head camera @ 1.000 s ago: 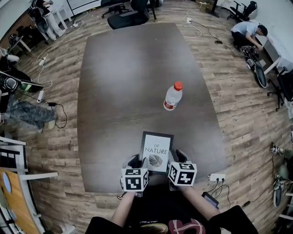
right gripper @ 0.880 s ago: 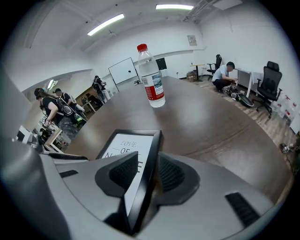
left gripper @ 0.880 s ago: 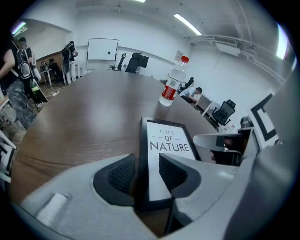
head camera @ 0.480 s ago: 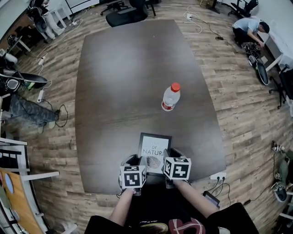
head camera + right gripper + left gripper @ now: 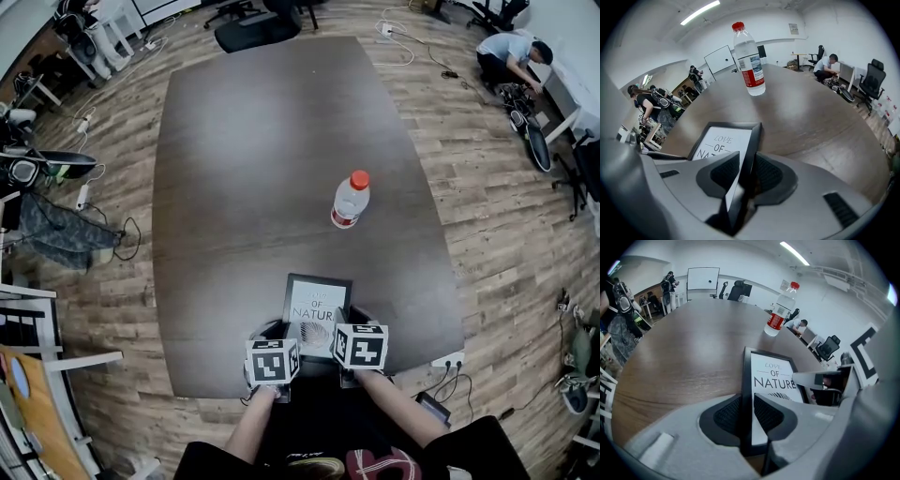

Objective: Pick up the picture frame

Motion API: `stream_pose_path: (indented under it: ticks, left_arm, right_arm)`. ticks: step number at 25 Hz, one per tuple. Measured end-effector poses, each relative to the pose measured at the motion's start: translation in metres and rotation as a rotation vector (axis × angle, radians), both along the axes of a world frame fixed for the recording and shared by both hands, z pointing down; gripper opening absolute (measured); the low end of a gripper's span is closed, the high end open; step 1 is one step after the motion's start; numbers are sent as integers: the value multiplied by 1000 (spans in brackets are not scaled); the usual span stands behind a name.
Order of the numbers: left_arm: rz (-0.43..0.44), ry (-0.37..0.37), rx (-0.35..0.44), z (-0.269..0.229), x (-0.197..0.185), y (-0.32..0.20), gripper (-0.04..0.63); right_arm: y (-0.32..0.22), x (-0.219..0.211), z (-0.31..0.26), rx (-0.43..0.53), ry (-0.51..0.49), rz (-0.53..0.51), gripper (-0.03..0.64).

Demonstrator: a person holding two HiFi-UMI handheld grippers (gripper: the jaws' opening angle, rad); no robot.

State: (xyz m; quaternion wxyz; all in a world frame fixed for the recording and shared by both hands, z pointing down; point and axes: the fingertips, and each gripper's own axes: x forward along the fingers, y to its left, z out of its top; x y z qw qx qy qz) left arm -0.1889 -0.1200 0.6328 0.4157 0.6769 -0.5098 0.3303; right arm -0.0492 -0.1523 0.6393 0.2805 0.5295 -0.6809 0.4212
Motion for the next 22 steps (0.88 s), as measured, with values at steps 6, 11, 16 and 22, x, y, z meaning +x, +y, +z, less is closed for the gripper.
stream_pose_path:
  ticks: [6, 11, 16, 22]
  left_arm:
    - [34, -39, -5, 2, 0, 1, 92]
    - [50, -59, -36, 0, 1, -1, 86]
    - [31, -61, 21, -1, -2, 1, 74]
    - [32, -69, 20, -1, -2, 1, 71]
  right_arm:
    - [-1, 3, 3, -43, -75, 30, 89]
    - [-1, 3, 2, -51, -43, 16, 87]
    - [0, 0, 0, -30, -13, -12, 86]
    - [1, 1, -1, -21, 8, -27, 86]
